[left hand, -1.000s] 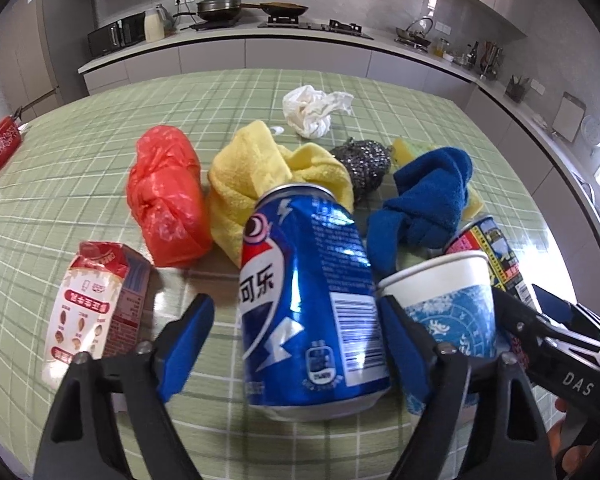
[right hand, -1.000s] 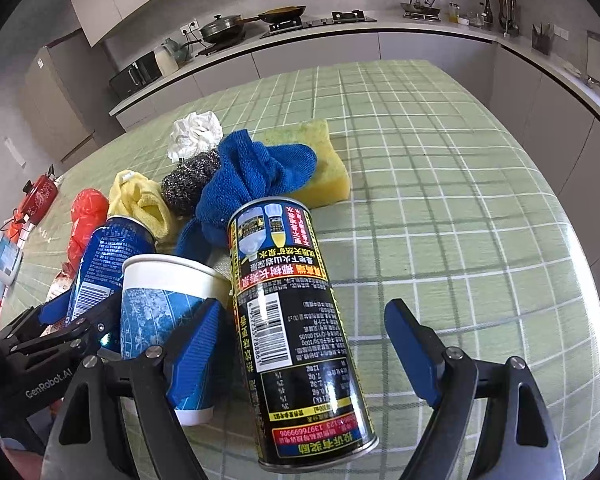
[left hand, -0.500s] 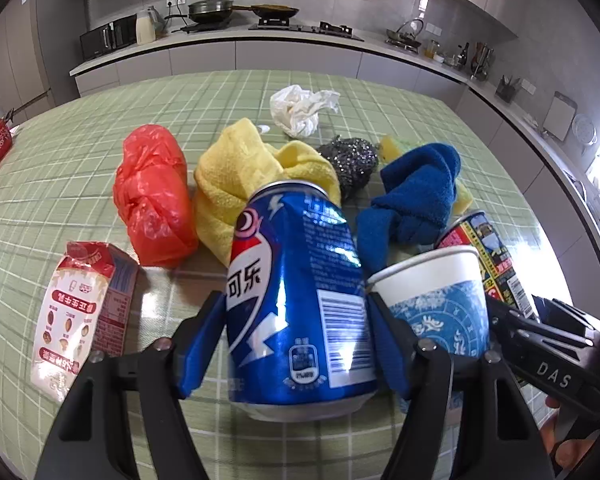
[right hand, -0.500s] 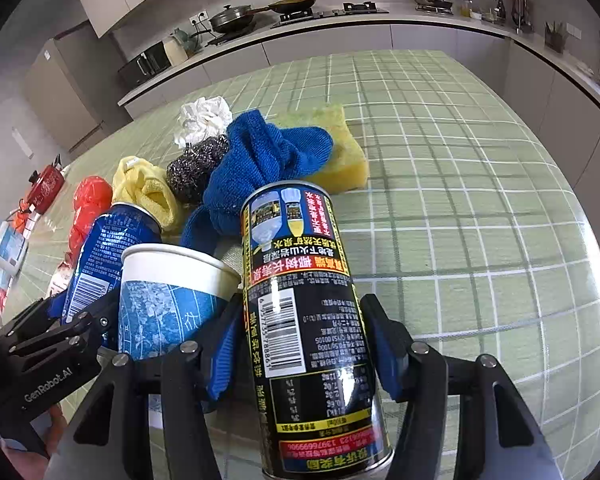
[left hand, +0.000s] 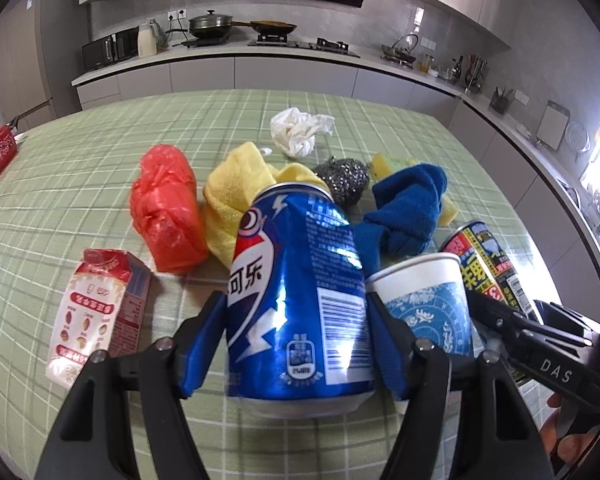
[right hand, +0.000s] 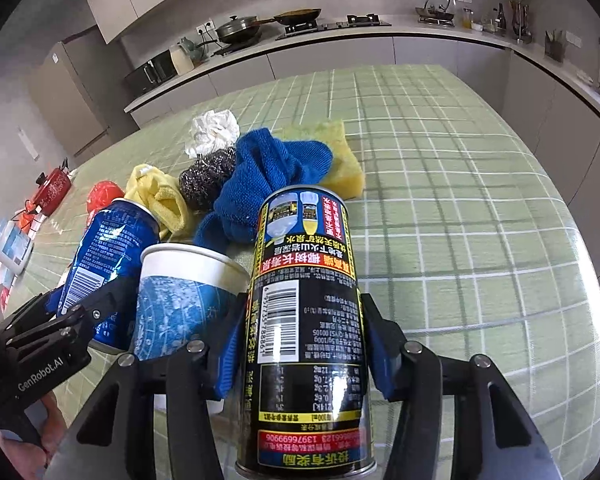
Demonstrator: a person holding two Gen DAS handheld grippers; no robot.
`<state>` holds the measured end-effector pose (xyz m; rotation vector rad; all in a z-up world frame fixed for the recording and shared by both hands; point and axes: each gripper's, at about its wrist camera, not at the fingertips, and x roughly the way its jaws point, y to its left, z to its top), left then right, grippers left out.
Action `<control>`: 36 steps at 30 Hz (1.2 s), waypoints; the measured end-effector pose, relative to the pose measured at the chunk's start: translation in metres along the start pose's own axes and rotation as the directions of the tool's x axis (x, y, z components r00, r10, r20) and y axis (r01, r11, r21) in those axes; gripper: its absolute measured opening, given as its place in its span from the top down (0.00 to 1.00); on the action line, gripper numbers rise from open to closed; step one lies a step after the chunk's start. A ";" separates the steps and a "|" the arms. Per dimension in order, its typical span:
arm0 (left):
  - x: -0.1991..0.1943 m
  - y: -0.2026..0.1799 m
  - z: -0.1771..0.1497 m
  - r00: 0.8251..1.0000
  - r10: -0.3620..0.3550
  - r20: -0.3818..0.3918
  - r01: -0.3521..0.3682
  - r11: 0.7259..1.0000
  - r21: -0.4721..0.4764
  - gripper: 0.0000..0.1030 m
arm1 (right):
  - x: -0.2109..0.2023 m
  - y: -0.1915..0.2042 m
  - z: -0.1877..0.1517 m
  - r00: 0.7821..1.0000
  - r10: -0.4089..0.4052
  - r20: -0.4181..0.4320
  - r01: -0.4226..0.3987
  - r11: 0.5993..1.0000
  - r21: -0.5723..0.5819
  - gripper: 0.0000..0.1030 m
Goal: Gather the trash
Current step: 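Carry both cans over the black bucket and open both tools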
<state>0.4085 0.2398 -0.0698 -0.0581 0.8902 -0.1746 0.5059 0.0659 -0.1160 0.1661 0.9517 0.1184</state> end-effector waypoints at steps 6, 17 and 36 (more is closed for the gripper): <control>-0.013 0.001 0.000 1.000 0.016 0.024 -0.015 1.000 -0.024 0.33 | -0.018 -0.007 -0.003 1.000 0.006 0.028 -0.006 1.000 0.006 0.47; -0.047 -0.035 0.003 0.996 0.011 0.094 -0.009 1.000 -0.023 0.33 | -0.063 -0.027 -0.010 0.996 0.032 0.079 -0.033 0.999 0.008 0.47; -0.059 -0.150 -0.024 0.987 -0.124 0.103 0.113 0.988 0.102 0.33 | -0.150 -0.125 -0.050 0.988 -0.014 0.157 -0.004 0.994 0.108 0.47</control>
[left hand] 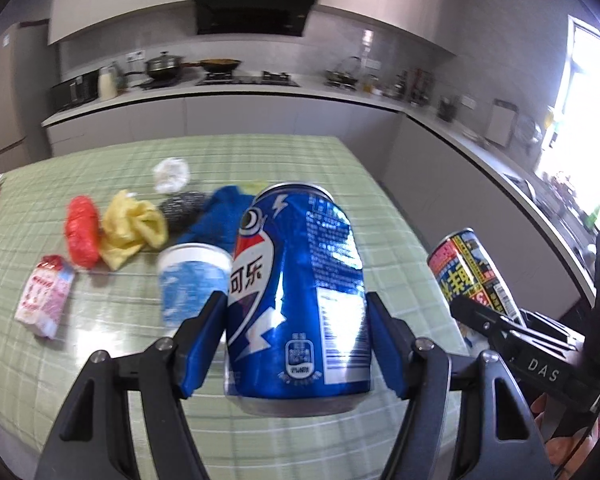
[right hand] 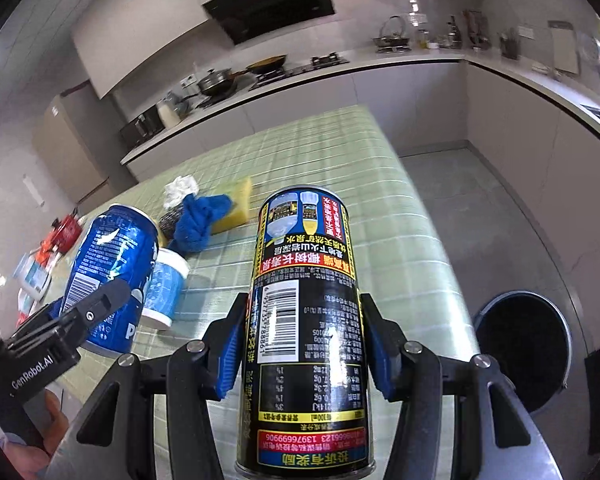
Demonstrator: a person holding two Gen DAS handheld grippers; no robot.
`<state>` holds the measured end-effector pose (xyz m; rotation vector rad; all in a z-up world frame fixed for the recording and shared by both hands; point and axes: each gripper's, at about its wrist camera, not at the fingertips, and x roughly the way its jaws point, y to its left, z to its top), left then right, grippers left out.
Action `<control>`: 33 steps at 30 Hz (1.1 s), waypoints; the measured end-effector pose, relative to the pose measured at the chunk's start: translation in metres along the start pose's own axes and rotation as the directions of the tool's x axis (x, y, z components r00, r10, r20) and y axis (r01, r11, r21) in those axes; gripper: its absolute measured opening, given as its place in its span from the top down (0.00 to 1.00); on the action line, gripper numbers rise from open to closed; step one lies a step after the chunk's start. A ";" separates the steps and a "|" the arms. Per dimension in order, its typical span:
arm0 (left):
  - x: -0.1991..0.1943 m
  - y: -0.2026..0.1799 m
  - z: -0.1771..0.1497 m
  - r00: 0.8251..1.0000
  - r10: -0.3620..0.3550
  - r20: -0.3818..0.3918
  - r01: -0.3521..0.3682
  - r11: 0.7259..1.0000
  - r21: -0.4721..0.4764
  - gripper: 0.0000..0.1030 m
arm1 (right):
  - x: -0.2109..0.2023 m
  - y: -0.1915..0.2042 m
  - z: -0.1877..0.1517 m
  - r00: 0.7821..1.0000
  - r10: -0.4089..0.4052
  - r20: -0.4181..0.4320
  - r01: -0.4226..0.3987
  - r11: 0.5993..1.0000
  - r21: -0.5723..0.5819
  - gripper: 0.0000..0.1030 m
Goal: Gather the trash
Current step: 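Carry both cans over the black bucket and open both tools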
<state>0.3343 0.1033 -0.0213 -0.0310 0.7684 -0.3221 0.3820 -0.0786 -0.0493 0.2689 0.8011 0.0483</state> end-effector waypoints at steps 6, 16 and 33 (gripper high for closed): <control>0.013 -0.026 -0.005 0.996 -0.078 -0.034 0.079 0.996 0.044 0.33 | -0.018 -0.032 -0.011 0.997 -0.079 -0.002 0.079 0.994 0.074 0.47; 0.019 -0.109 -0.012 0.989 -0.141 -0.043 0.145 0.985 0.098 0.33 | -0.057 -0.113 -0.023 0.989 -0.145 0.012 0.141 0.977 0.157 0.47; 0.096 -0.285 -0.049 0.973 -0.138 -0.183 0.159 0.982 0.104 0.33 | -0.053 -0.320 -0.035 0.981 -0.148 -0.123 0.169 0.970 0.177 0.47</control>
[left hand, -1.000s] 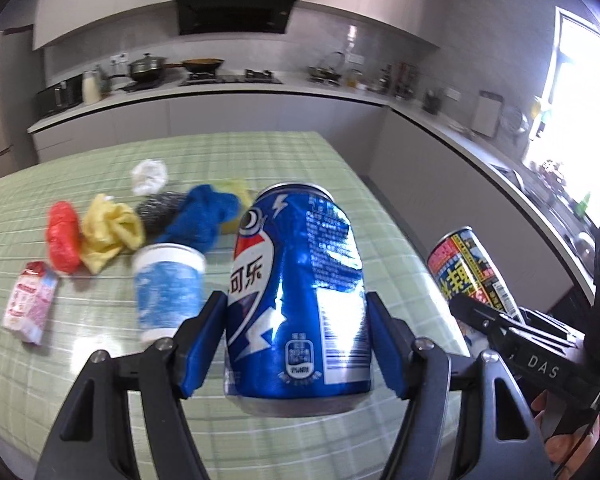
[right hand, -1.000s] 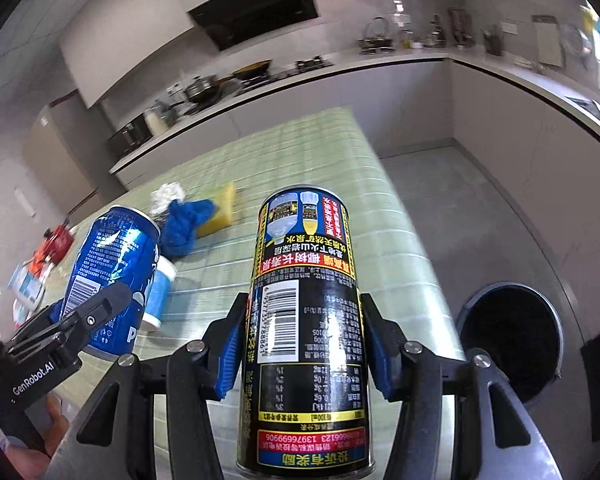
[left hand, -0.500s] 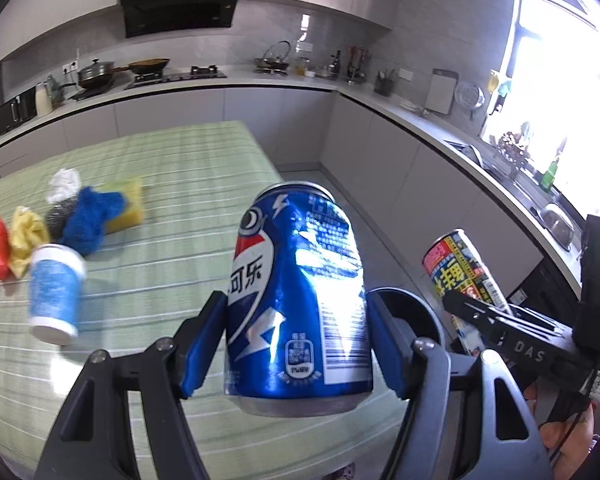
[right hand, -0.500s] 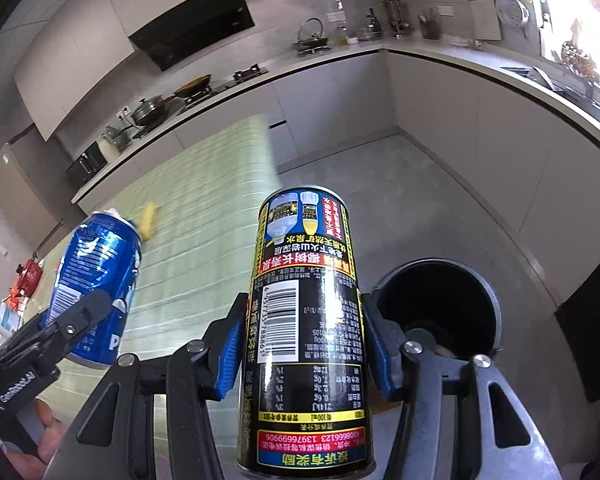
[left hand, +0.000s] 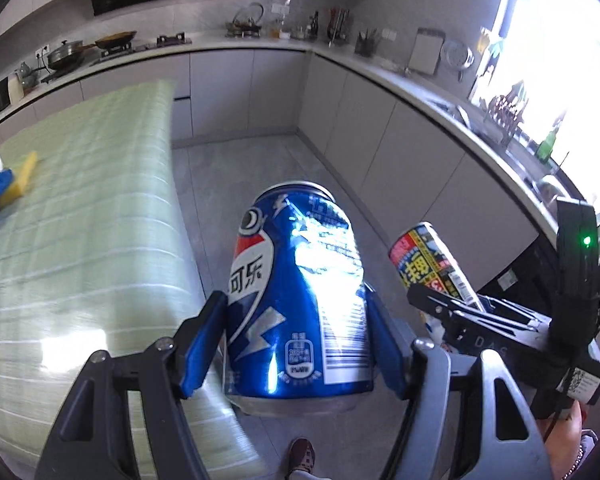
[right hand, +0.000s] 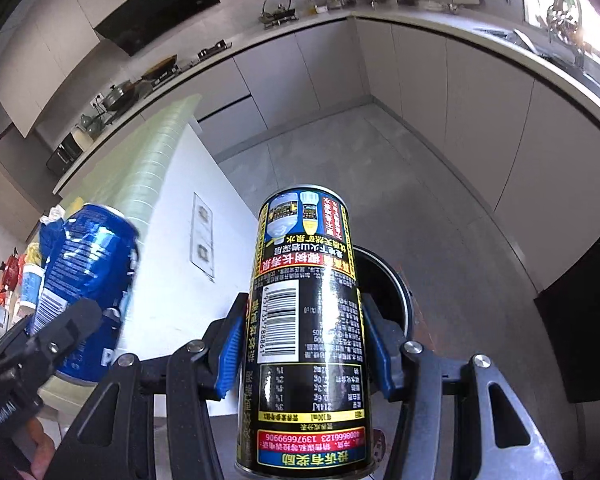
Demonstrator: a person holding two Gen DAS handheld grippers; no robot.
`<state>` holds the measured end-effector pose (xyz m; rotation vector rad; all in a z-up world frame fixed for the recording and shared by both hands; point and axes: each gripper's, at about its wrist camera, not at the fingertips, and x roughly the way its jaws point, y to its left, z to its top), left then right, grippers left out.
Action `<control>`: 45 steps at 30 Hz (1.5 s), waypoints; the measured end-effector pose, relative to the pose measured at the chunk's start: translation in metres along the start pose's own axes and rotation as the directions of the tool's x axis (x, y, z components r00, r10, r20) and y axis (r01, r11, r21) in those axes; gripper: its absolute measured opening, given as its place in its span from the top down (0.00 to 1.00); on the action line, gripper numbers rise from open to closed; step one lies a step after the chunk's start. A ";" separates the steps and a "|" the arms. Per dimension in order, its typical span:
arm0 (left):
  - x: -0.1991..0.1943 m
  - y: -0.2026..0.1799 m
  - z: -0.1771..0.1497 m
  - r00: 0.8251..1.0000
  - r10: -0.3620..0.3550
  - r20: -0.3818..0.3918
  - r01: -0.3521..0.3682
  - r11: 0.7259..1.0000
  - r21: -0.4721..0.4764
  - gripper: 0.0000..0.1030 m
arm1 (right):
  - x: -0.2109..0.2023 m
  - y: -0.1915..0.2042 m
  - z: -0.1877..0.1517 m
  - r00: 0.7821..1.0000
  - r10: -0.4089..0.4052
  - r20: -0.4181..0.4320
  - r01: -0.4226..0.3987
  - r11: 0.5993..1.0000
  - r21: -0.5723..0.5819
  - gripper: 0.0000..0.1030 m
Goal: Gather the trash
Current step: 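Carry both cans over the black bucket and open both tools, then return both tools to the island toward the white-blue paper cup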
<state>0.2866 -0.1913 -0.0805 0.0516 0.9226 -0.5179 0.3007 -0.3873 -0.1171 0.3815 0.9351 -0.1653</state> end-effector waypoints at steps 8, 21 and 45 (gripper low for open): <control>0.054 -0.020 -0.010 0.991 0.105 -0.088 -0.107 0.994 -0.018 0.32 | 0.044 -0.034 0.002 0.997 0.014 -0.074 -0.016 1.000 -0.023 0.46; 0.111 -0.021 -0.018 0.953 0.203 -0.226 -0.211 0.977 -0.013 0.23 | 0.099 -0.056 0.011 0.992 0.030 -0.124 -0.033 0.999 -0.025 0.32; -0.101 0.085 0.020 0.986 0.159 0.051 -0.154 0.984 -0.094 0.22 | -0.030 0.096 0.023 0.997 0.026 0.078 -0.022 0.999 -0.050 0.21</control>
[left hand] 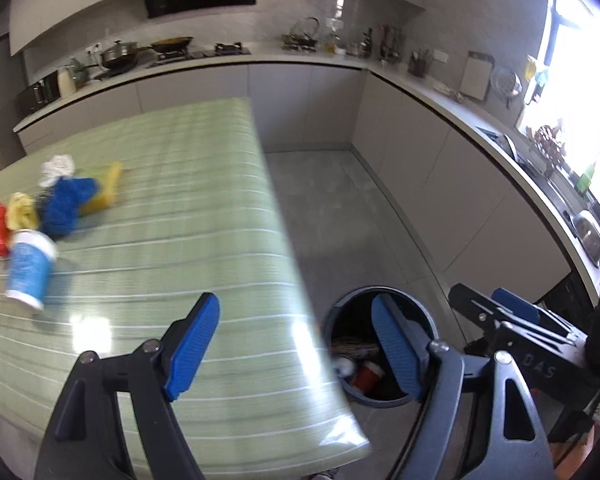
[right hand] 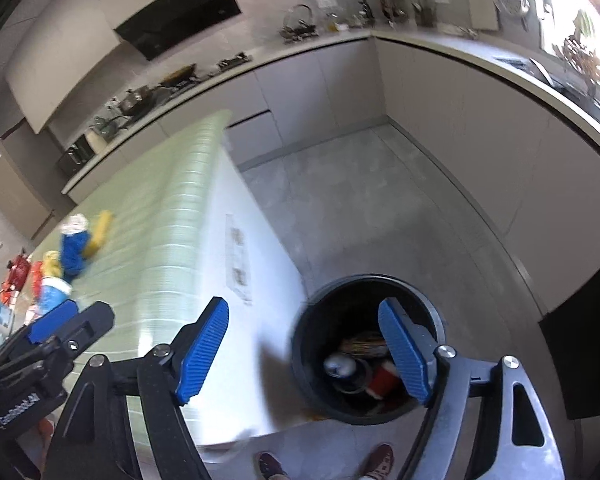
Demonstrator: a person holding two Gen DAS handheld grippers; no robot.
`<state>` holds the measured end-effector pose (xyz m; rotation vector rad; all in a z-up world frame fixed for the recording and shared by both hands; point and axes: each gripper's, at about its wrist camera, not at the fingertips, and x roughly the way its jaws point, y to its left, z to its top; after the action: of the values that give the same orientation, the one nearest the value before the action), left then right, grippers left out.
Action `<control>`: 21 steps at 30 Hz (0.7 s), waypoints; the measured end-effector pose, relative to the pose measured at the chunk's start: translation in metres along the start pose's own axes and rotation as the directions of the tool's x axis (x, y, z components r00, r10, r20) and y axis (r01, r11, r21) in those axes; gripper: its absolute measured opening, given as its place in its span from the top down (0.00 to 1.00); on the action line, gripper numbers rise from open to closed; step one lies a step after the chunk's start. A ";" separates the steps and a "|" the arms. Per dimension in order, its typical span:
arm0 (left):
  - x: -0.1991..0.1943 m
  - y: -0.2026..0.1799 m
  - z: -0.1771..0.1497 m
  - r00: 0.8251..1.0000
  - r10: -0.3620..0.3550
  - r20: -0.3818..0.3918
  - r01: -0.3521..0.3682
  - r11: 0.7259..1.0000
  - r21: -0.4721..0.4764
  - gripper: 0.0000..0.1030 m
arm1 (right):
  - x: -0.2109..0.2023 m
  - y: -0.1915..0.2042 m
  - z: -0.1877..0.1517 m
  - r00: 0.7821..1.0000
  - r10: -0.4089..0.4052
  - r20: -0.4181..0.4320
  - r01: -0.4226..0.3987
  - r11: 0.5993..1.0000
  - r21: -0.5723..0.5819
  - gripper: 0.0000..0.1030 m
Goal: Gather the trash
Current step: 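Return both tools to the island toward the white-blue paper cup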
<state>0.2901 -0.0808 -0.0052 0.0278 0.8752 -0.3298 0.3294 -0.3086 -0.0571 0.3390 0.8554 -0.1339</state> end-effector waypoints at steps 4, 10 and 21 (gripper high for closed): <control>-0.011 0.050 0.001 0.999 0.044 0.024 -0.043 0.999 -0.025 0.20 | -0.004 0.064 -0.005 1.000 0.017 0.012 -0.017 0.999 -0.043 0.19; -0.034 0.127 -0.006 0.991 0.112 0.067 -0.108 0.992 -0.064 0.17 | 0.006 0.166 -0.025 0.999 0.041 0.028 -0.037 0.993 -0.114 0.19; -0.053 0.261 -0.021 0.969 0.244 0.047 -0.231 0.955 -0.187 0.17 | 0.035 0.294 -0.053 0.993 0.112 -0.018 -0.114 0.975 -0.191 0.19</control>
<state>0.3197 0.1847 -0.0071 -0.0455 0.8201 -0.0253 0.3877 -0.0137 -0.0453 0.2064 0.8467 0.0559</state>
